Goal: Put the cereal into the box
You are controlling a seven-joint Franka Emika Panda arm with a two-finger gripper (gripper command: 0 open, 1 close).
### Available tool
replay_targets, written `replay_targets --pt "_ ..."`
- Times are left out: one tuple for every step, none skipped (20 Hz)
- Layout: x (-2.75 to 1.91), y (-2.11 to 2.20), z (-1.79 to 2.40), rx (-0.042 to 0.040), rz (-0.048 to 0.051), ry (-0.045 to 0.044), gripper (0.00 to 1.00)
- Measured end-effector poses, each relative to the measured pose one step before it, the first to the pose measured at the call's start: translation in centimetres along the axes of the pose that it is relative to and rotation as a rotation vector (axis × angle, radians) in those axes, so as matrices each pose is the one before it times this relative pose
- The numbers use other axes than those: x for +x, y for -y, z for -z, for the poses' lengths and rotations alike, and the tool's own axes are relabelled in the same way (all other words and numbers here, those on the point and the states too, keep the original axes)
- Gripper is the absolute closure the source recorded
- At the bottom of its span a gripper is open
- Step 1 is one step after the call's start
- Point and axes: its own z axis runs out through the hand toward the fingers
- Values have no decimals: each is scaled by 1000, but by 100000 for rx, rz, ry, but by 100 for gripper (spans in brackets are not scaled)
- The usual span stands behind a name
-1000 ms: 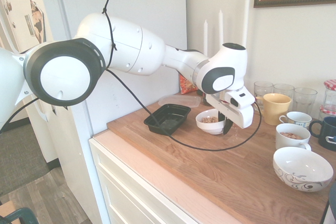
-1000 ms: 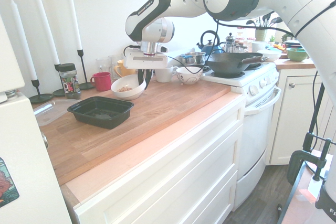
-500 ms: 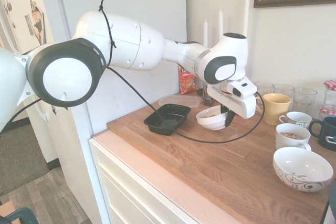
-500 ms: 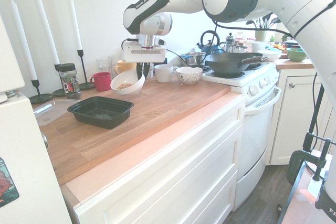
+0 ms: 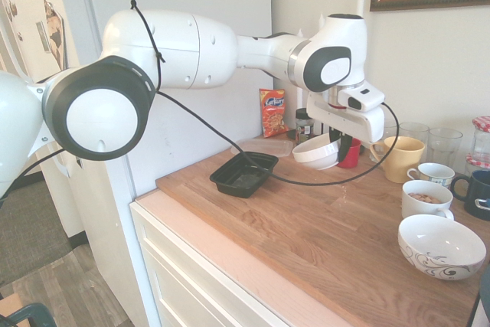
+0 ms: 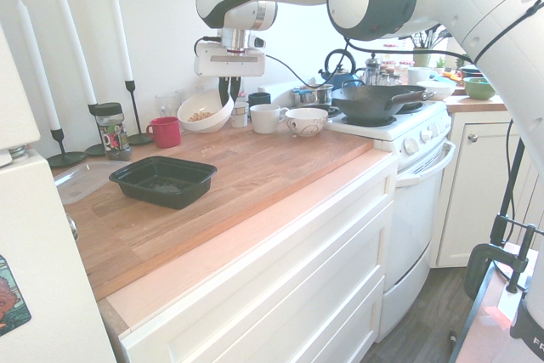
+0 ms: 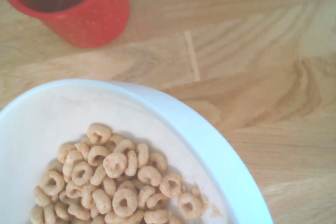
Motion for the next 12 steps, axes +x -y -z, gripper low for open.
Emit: replay_targets --pt "-275 362 479 -62 901 -654 100" --pt "-357 438 543 -147 1135 -835 100" --pt "-419 430 580 -382 1226 -843 100" --pt "-487 453 641 -354 1097 -735 100" --pt "-618 562 690 -258 1217 -667 100" --pt "-663 576 652 -500 1225 -623 100" --pt "-807 691 548 -645 1434 -522 100" --pt "-850 726 365 -728 1356 -543 100" --pt "-1037 913 192 -965 1401 -618 100" --pt "-1128 941 32 -1230 1401 -602 100" --pt "-1285 983 -86 -1354 1459 -420 100" --pt "-1361 988 -161 -1500 1368 -382 100"
